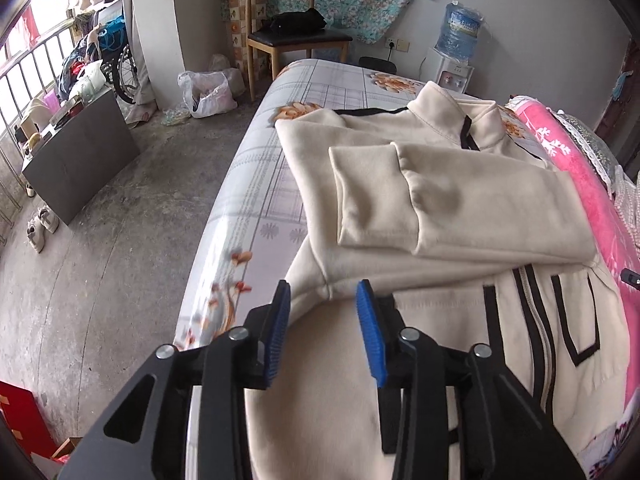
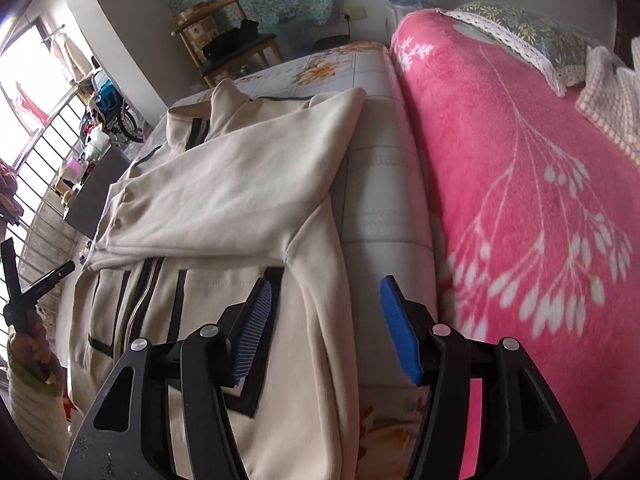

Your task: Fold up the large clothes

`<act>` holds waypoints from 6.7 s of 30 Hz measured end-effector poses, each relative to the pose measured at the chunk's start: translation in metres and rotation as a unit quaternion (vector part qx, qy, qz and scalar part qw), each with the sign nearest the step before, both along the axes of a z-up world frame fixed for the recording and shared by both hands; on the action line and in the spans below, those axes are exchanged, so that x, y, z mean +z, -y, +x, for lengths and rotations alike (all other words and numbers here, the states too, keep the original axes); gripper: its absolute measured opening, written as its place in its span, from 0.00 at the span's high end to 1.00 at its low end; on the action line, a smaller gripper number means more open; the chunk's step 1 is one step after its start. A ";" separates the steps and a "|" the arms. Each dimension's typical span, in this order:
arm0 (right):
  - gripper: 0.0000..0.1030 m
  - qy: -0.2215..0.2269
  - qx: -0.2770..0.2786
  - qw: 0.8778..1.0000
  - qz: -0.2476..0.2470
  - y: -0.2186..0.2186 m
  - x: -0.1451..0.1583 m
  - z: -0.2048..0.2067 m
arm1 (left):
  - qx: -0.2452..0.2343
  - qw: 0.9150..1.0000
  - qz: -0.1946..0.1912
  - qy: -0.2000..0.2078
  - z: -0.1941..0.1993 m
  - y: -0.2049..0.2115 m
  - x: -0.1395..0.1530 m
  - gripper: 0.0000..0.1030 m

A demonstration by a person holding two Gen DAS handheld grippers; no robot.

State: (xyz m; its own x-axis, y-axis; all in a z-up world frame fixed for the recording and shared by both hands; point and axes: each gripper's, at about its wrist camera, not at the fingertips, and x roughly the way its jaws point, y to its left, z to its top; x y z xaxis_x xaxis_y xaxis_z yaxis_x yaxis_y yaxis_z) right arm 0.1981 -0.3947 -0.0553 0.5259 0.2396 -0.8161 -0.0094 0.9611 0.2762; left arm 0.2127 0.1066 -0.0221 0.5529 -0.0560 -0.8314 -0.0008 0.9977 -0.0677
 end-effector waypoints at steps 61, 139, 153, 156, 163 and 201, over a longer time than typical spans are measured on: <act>0.57 0.022 -0.065 0.998 -0.001 -0.015 0.023 -0.265 | 0.055 0.998 0.011 0.000 -0.261 -0.063 0.005 0.92; 0.24 -0.064 -0.047 0.996 0.039 -0.028 -0.036 -0.292 | 0.002 0.993 -0.103 -0.064 -0.277 -0.043 -0.078 0.56; 0.95 -0.099 -0.036 0.986 0.130 -0.024 -0.064 -0.301 | -0.036 0.991 -0.129 -0.014 -0.297 -0.037 -0.045 0.93; 0.96 -0.075 -0.021 0.988 0.135 -0.028 -0.045 -0.305 | -0.045 0.985 -0.164 0.004 -0.299 -0.036 -0.027 0.95; 0.97 0.003 -0.017 0.982 0.187 -0.027 -0.005 -0.299 | -0.048 0.972 -0.229 0.031 -0.282 -0.035 0.005 0.95; 0.95 0.006 -0.101 0.951 0.291 0.018 -0.034 -0.122 | 0.058 0.966 -0.250 -0.029 -0.087 -0.054 -0.043 0.91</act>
State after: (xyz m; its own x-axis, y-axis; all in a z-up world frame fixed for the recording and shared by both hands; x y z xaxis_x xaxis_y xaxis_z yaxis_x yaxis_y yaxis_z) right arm 0.0758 -0.4125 -0.0895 0.6182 0.5417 -0.5695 0.1531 0.6277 0.7632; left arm 0.1255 0.1609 -0.0654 0.5325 -0.3998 -0.7460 -0.1280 0.8332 -0.5379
